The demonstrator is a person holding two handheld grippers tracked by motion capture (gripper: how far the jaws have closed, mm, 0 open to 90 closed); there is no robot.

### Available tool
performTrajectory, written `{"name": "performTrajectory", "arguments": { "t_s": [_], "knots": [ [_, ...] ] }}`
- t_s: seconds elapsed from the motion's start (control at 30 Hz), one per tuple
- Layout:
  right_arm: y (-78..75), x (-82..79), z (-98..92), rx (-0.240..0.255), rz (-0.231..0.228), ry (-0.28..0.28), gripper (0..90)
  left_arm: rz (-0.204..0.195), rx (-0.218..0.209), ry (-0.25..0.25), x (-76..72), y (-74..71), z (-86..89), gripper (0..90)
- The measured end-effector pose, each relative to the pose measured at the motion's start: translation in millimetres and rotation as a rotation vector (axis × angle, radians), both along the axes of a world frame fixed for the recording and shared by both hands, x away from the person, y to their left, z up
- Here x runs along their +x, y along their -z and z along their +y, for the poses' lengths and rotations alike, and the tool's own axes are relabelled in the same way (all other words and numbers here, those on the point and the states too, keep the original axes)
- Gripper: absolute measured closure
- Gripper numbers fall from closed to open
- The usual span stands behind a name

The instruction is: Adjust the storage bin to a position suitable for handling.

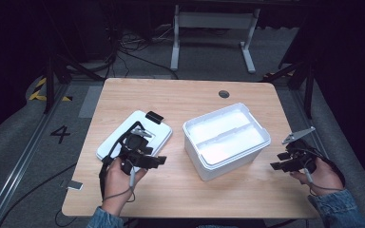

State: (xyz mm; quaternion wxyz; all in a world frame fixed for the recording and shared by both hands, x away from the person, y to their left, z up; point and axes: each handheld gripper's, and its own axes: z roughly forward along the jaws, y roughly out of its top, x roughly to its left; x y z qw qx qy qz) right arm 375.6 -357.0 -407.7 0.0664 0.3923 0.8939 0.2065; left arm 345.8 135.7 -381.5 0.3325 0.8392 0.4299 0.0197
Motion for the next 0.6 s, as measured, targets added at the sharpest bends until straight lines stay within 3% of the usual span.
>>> {"name": "performTrajectory", "arguments": {
  "t_s": [0.07, 0.1, 0.2, 0.3, 0.43, 0.6],
  "knots": [
    [0.4, 0.4, -1.1, 0.005, 0.005, 0.002, 46.3, -0.07, 0.026, -0.007, -6.0, 6.1, -8.7, 33.6],
    [0.7, 0.5, -1.6, 0.006, 0.008, 0.004, 46.3, -0.074, 0.032, -0.008, -7.3, 8.6, -11.2, 33.6],
    [1.6, 0.7, -2.8, 0.005, 0.009, 0.007, 46.3, -0.075, 0.027, -0.007, -9.5, 18.8, -19.1, 33.5],
    [2.4, 1.3, -3.5, 0.006, 0.008, 0.008, 46.4, -0.077, 0.053, -0.007, -11.2, 26.0, -23.8, 33.4],
    [3.4, 2.1, -3.4, 0.008, 0.011, 0.007, 46.3, -0.053, 0.064, -0.004, -12.0, 37.9, -27.8, 33.3],
    [5.5, 3.1, -3.1, 0.007, 0.018, 0.008, 46.3, -0.033, 0.123, 0.019, -13.2, 49.1, -36.3, 33.1]
  ]
}}
